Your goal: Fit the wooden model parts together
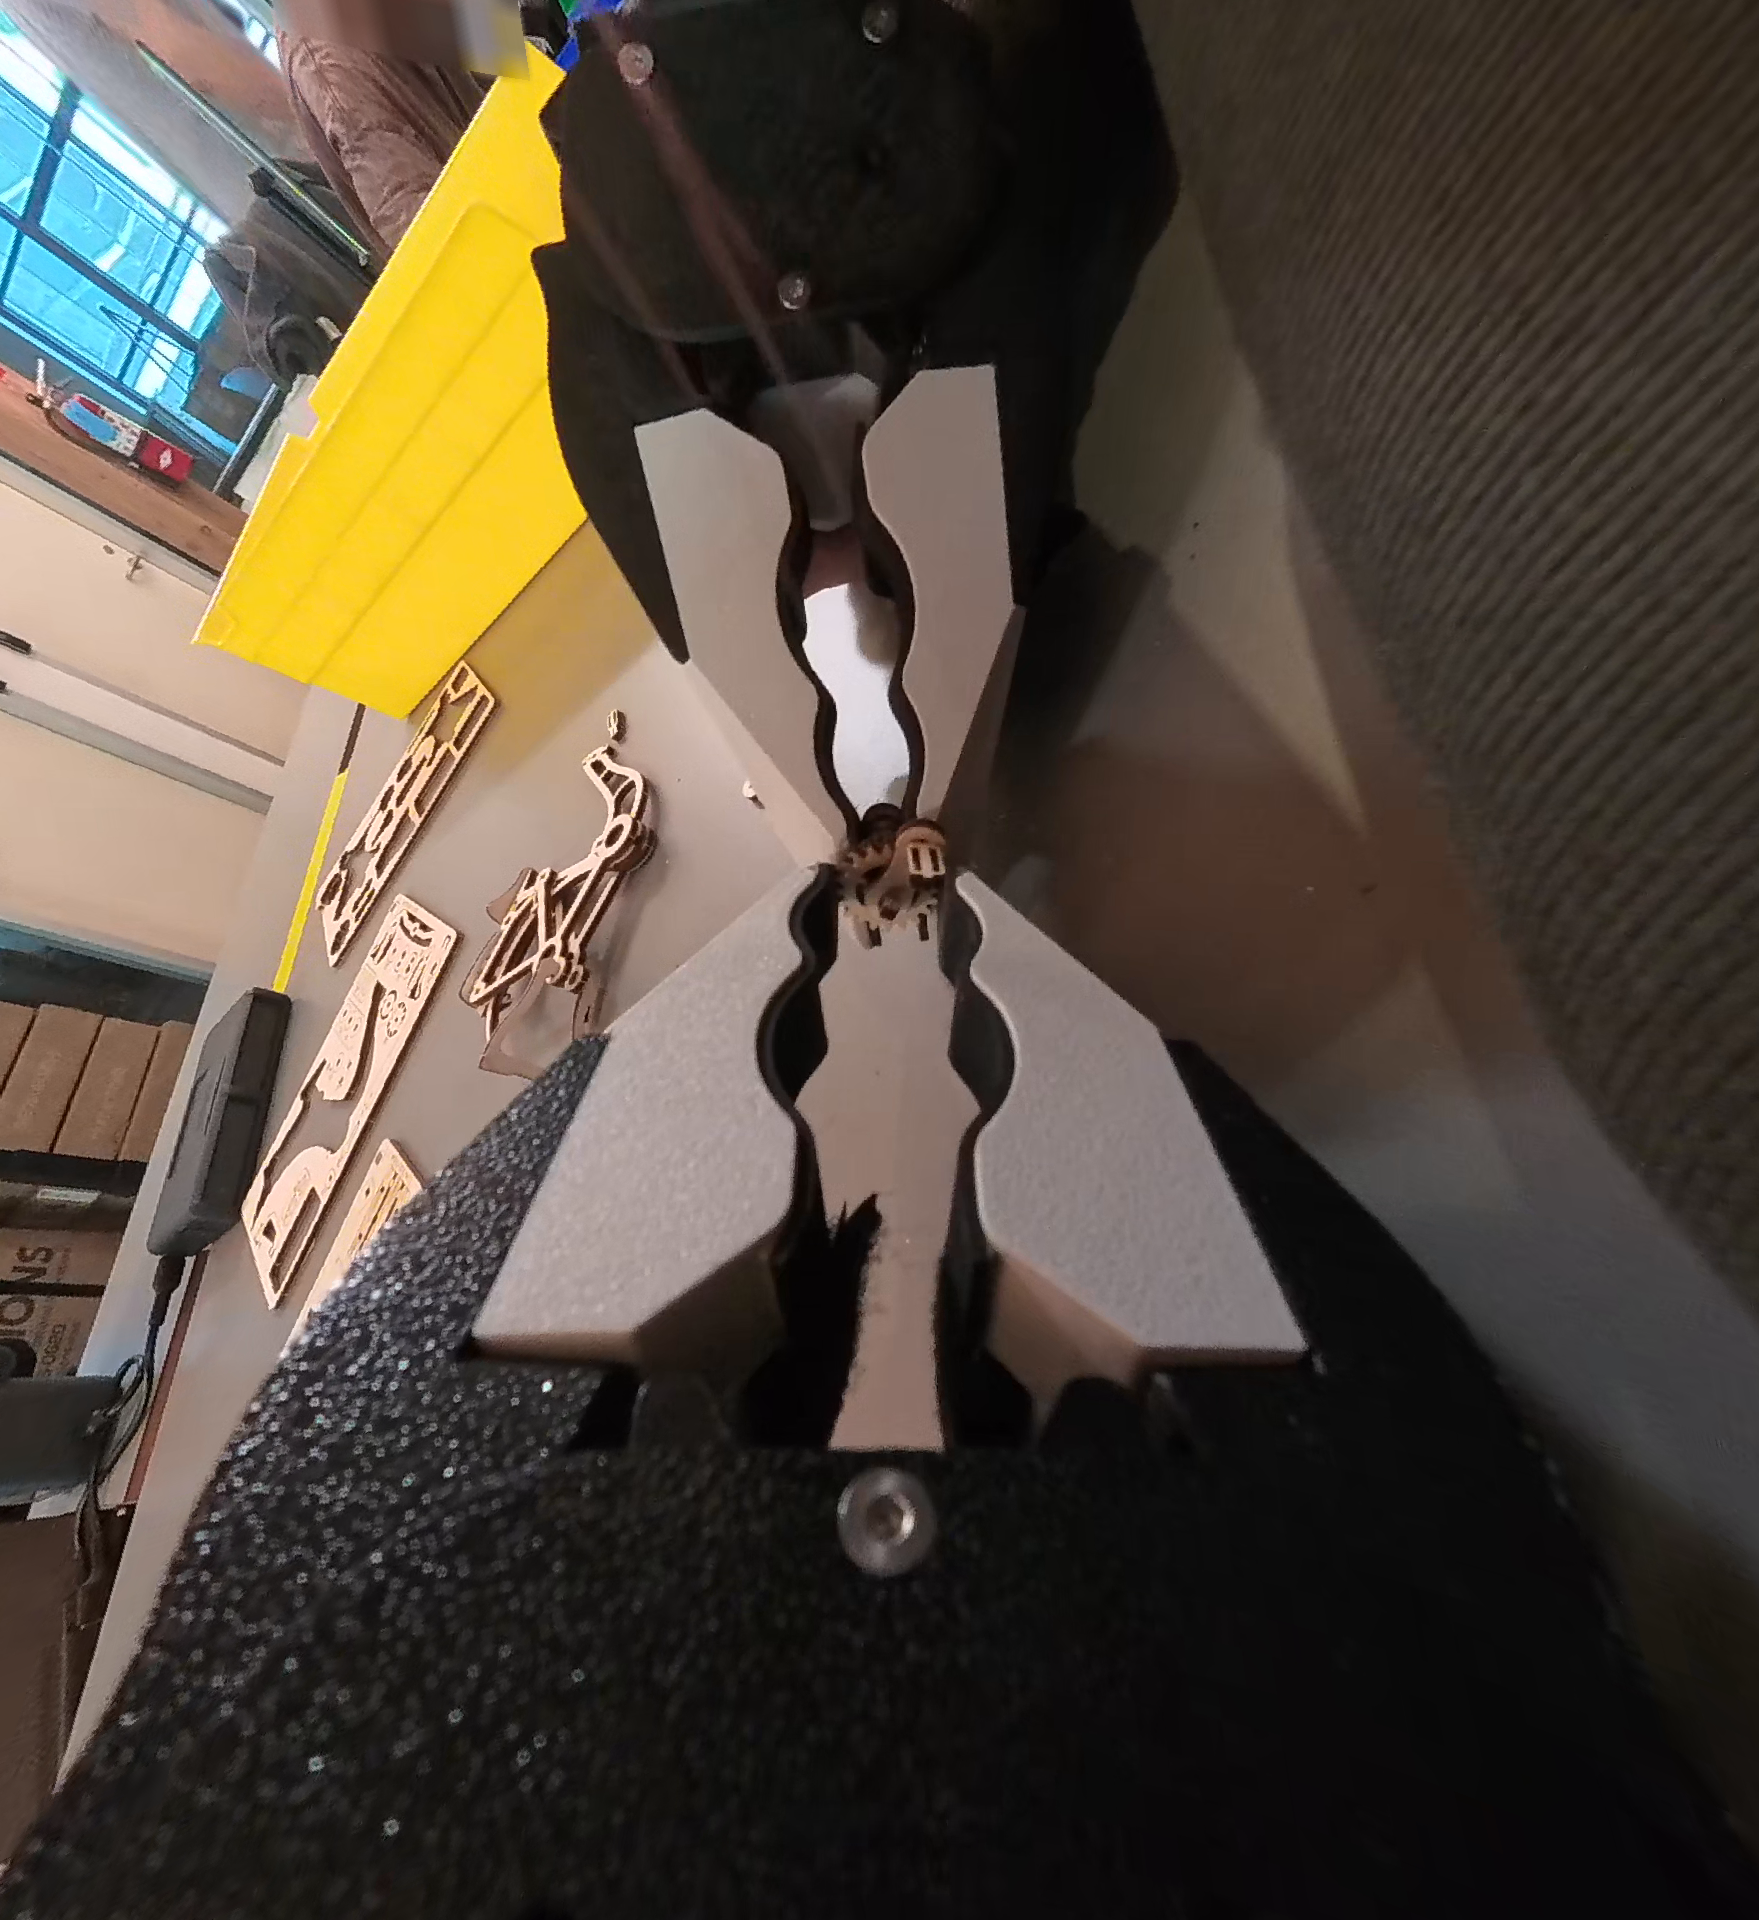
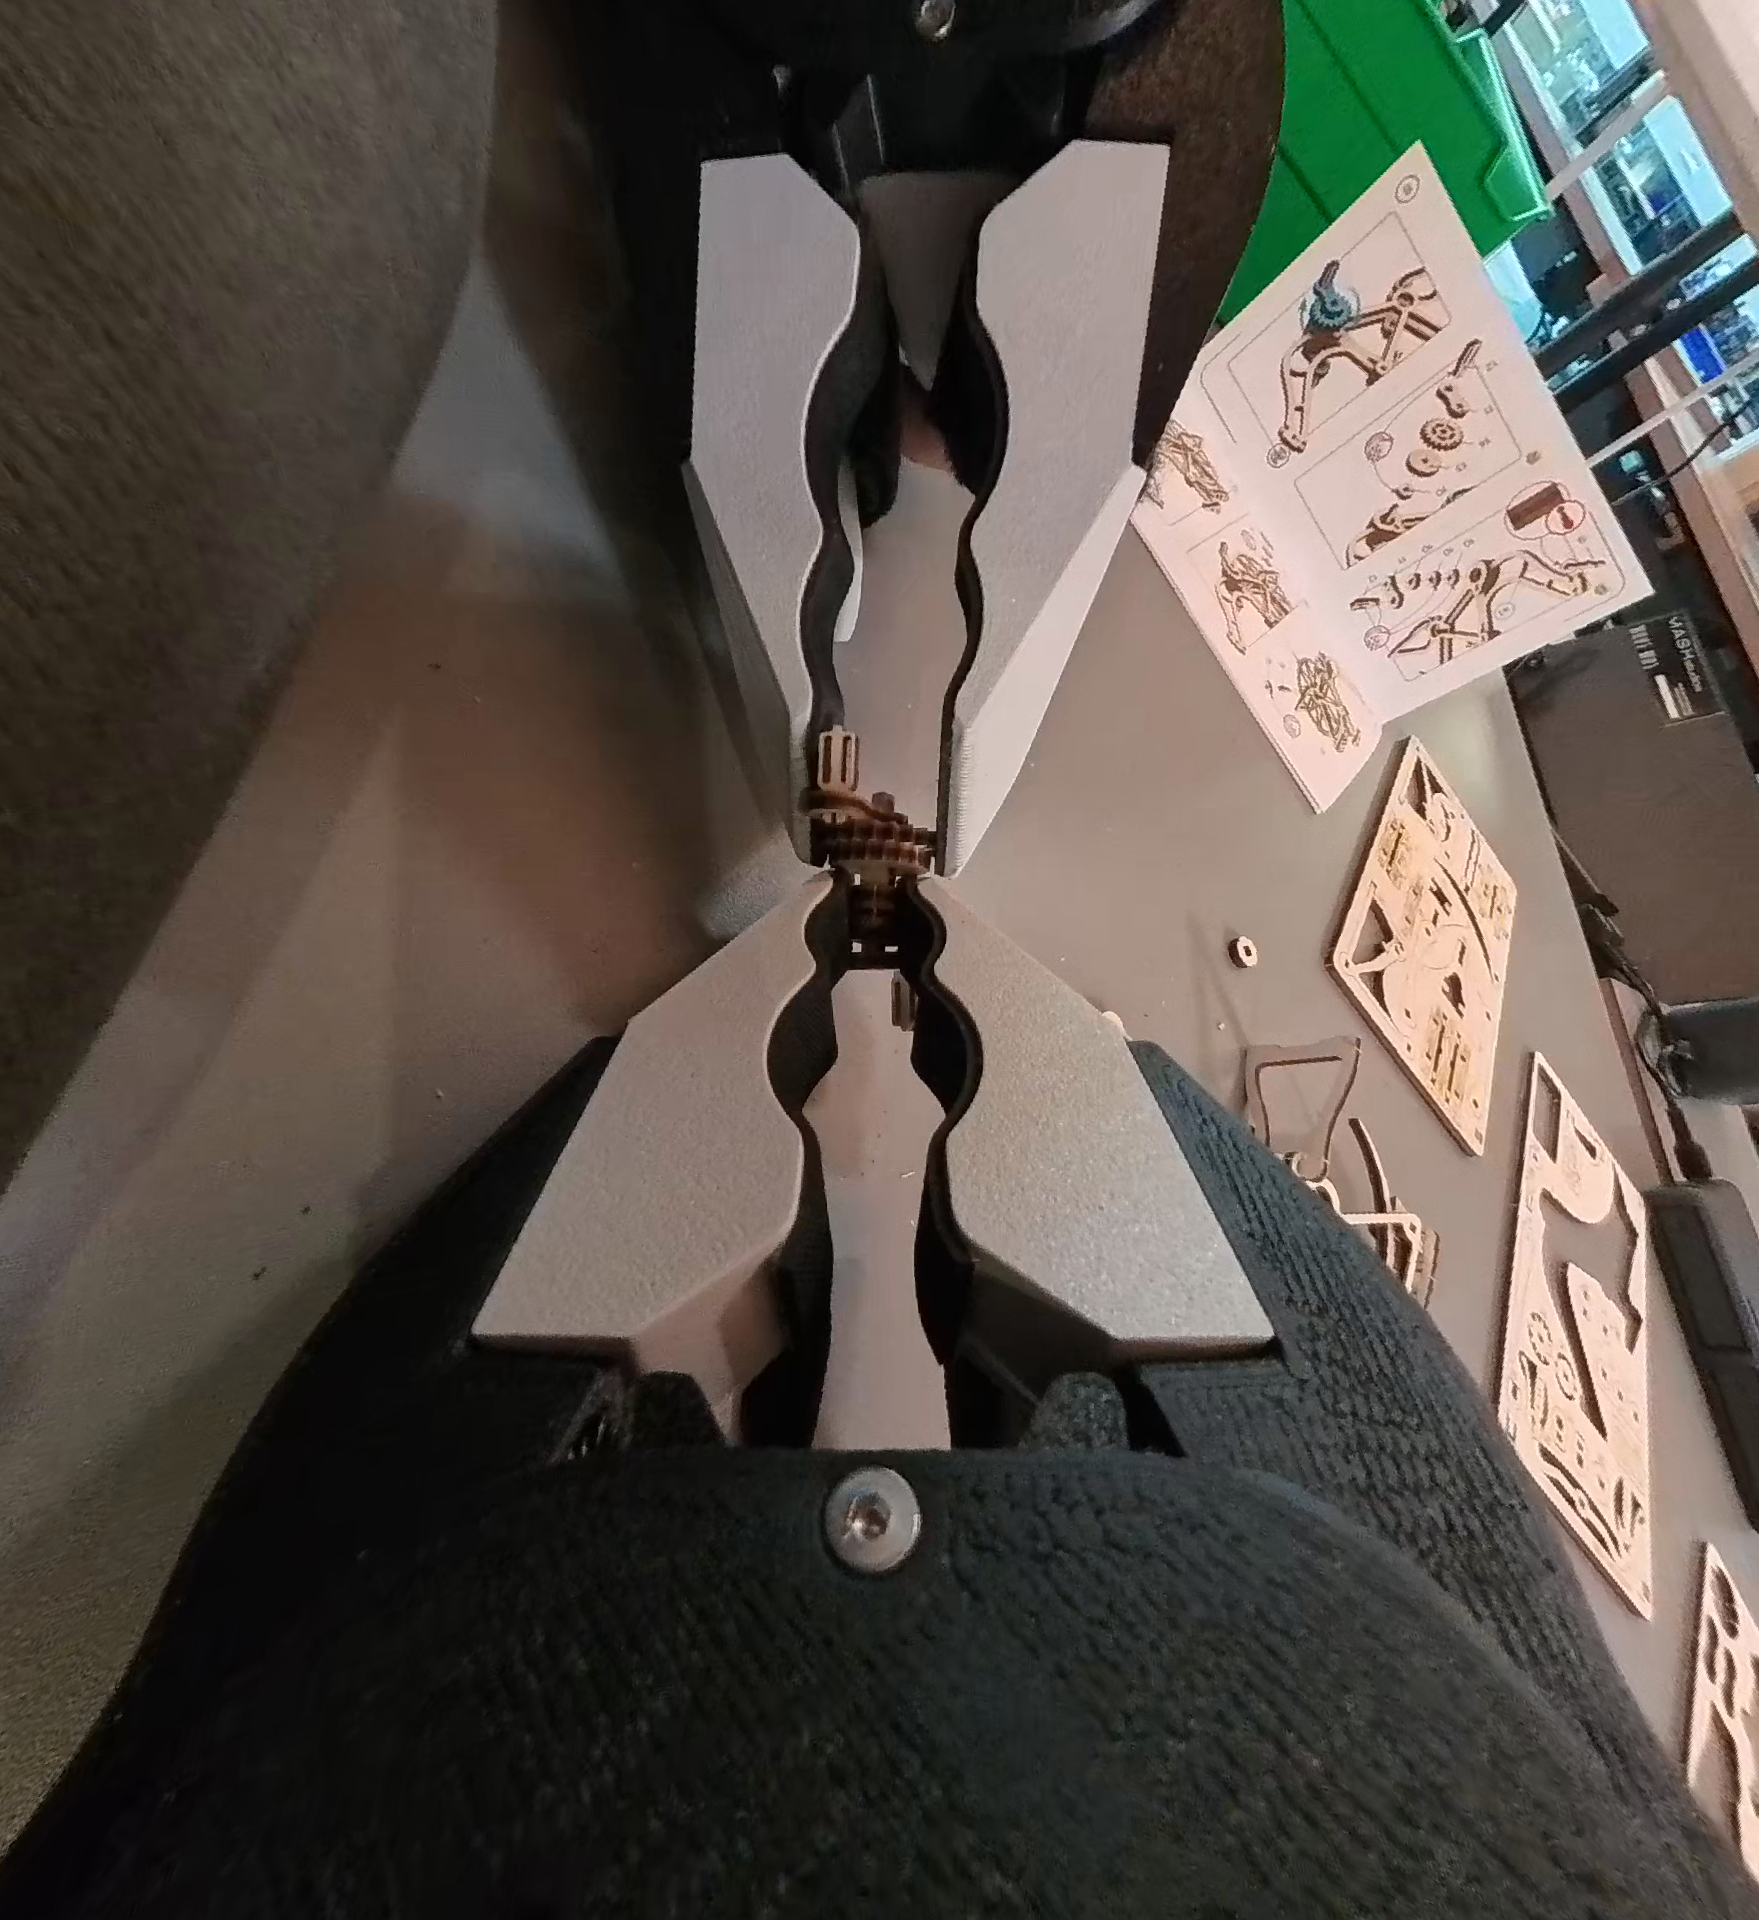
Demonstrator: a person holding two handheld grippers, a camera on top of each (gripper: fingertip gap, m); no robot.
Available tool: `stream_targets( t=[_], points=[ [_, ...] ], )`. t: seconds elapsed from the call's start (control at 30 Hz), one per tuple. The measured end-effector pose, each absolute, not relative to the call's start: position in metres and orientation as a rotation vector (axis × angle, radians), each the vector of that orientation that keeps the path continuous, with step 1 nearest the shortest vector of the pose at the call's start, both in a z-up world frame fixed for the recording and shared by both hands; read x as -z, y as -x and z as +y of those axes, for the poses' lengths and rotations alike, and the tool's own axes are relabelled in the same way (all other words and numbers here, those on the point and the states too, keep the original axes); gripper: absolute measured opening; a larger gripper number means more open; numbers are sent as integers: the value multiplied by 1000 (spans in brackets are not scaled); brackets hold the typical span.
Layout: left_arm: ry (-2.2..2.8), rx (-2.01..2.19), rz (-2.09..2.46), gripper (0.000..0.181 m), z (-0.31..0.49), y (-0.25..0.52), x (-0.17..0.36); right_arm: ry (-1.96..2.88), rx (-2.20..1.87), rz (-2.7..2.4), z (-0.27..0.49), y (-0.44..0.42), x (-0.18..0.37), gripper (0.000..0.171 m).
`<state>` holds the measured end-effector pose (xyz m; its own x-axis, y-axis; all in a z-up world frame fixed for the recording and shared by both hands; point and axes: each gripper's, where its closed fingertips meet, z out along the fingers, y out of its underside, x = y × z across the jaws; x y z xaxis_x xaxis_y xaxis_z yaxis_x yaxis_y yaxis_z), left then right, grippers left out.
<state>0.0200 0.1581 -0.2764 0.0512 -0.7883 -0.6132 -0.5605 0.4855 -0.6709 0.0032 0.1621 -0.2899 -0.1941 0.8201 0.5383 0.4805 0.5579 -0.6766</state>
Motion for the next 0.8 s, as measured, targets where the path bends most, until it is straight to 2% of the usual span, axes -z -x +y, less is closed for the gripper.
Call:
stream_targets(
  t=[0.17, 0.3, 0.37, 0.47, 0.67, 0.8],
  points=[
    [1212, 290, 1597, 17, 161, -21, 275, 1074, -456, -1825, 164, -2, 288, 7],
    [1265, 248, 1528, 17, 177, -11, 272, 1060, -470, -1720, 171, -3, 273, 32],
    [1302, 266, 1471, 17, 185, -7, 268, 1080, -509, -1651, 178, -6, 263, 39],
    [1341, 293, 1426, 17, 190, -4, 266, 1081, -456, -1631, 189, -12, 262, 36],
    [1335, 329, 1393, 17, 191, -4, 261, 1056, -387, -1663, 192, -15, 267, 16],
    [1312, 331, 1414, 17, 186, -7, 261, 1049, -389, -1673, 189, -12, 269, 9]
  ],
)
